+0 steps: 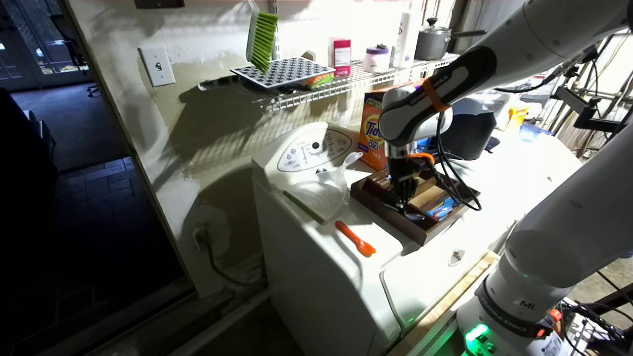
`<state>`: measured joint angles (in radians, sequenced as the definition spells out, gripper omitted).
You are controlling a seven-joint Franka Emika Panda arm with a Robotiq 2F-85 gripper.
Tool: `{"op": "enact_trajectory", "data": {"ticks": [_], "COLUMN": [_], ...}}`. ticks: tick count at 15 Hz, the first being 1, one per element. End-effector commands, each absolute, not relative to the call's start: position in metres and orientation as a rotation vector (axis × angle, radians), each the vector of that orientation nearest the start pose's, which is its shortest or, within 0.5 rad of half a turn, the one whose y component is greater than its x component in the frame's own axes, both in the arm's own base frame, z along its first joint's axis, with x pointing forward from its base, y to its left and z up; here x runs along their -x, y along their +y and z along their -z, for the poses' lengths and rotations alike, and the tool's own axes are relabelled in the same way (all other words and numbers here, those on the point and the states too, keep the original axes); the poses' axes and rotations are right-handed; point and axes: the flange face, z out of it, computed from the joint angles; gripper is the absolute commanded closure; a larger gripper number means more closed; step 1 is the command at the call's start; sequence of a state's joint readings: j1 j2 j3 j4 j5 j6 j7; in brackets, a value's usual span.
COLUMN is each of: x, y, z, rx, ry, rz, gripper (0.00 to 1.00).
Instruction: Put the spoons on the in the drawer that's on the table
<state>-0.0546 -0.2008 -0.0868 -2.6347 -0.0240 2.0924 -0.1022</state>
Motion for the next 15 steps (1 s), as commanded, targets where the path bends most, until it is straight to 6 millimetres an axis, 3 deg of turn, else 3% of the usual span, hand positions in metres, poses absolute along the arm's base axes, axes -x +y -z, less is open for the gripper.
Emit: {"op": "enact_trajectory", "data": {"ticks": [1, 4, 11, 15], "x": [-0.382, -0.381, -0.379, -0.375], "y": [-0.051, -0.048, -0.041, -0.029], "z": [-0.292, -0.305, -0.36, -0.381], "rx": [3.052, 3.062, 3.113, 3.126], "ry": [0.014, 0.012, 0.002, 0.011], "rz": [-0.506, -0.486, -0.323, -0.241], "gripper": [0.66, 0.47, 0.01, 0.0]}}
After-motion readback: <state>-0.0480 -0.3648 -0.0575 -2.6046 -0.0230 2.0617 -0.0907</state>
